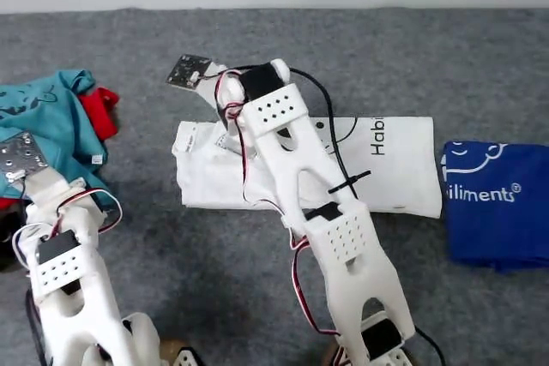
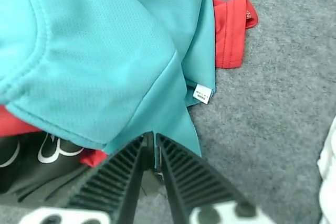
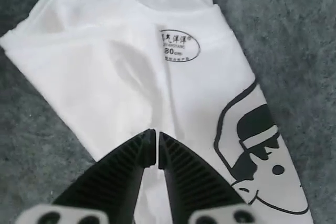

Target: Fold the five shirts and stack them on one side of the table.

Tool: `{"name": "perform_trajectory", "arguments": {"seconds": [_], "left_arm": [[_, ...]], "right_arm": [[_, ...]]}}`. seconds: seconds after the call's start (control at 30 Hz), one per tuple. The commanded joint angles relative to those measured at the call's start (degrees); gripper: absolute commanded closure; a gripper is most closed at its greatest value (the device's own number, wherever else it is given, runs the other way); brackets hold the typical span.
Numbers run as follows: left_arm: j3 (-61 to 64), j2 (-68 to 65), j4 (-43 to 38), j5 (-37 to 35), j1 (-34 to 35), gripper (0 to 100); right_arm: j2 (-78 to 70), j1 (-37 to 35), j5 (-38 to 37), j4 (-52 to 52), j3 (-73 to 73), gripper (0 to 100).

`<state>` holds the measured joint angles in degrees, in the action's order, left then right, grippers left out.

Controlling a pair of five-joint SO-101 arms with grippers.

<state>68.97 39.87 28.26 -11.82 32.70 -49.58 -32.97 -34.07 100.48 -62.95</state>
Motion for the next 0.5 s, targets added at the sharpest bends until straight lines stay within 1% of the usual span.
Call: {"name": "perform_trajectory", "arguments": {"seconds": [0.0, 0.13, 0.2, 0.47], "left_arm": [[-0.5, 1.9, -1.4, -0.5, -0.1, 98], [-0.5, 1.9, -1.4, -0.5, -0.1, 98], [-0.5, 1.9, -1.4, -0.5, -0.1, 98], [-0.4, 1.9, -1.4, -0.4, -0.1, 98]], "right_arm": [[7.8, -1.7, 1.1, 2.6, 6.5, 99.0], [11.9, -2.2, 3.8, 2.4, 14.8, 99.0], [12.1, -1.9, 3.8, 2.4, 17.5, 99.0], [4.3, 4.4, 3.5, -2.1, 18.5, 99.0]]}}
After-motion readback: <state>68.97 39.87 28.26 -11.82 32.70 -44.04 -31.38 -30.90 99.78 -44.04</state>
